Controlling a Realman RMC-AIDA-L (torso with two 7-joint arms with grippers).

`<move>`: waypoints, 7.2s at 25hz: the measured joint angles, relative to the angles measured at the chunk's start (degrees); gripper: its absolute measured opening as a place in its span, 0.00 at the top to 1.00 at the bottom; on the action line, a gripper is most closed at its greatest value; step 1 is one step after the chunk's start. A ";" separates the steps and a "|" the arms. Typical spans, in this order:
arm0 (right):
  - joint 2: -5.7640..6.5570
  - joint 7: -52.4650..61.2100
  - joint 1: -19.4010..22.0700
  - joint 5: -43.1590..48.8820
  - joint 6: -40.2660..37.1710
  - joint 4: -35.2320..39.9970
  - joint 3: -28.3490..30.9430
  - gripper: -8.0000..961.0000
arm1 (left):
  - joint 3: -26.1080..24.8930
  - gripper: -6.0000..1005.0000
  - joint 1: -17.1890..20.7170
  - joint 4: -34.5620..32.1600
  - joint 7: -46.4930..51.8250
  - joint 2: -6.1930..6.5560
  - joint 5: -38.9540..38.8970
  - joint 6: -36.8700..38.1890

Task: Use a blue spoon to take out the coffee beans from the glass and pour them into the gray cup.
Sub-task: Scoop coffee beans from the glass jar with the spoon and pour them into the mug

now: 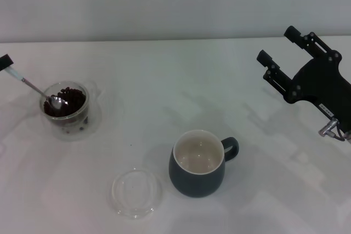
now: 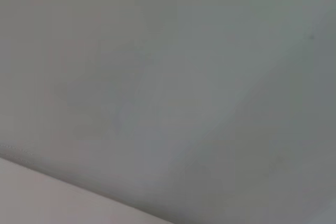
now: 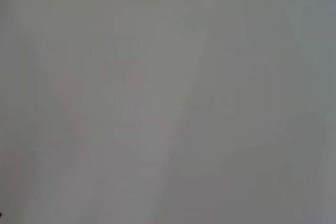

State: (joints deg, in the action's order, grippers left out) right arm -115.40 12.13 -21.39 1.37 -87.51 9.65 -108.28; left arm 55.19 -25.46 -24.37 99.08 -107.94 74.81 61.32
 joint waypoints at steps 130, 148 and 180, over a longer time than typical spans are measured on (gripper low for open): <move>0.18 -1.23 -2.67 -0.31 9.51 3.00 2.44 0.29 | -2.79 0.86 -2.82 7.38 16.93 -2.76 -2.76 7.41; 0.12 -1.21 -2.98 -4.29 11.25 3.09 5.95 0.29 | 2.65 0.86 -8.15 6.95 18.71 -5.60 0.08 10.70; 0.00 -0.90 -3.39 -4.88 15.01 3.10 8.71 0.29 | 10.91 0.86 -12.75 4.48 15.67 -8.43 4.29 12.55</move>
State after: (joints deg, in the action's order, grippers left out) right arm -115.40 11.23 -24.78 -3.52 -72.50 12.74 -99.57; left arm 66.10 -38.21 -19.89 114.75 -116.37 79.10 73.87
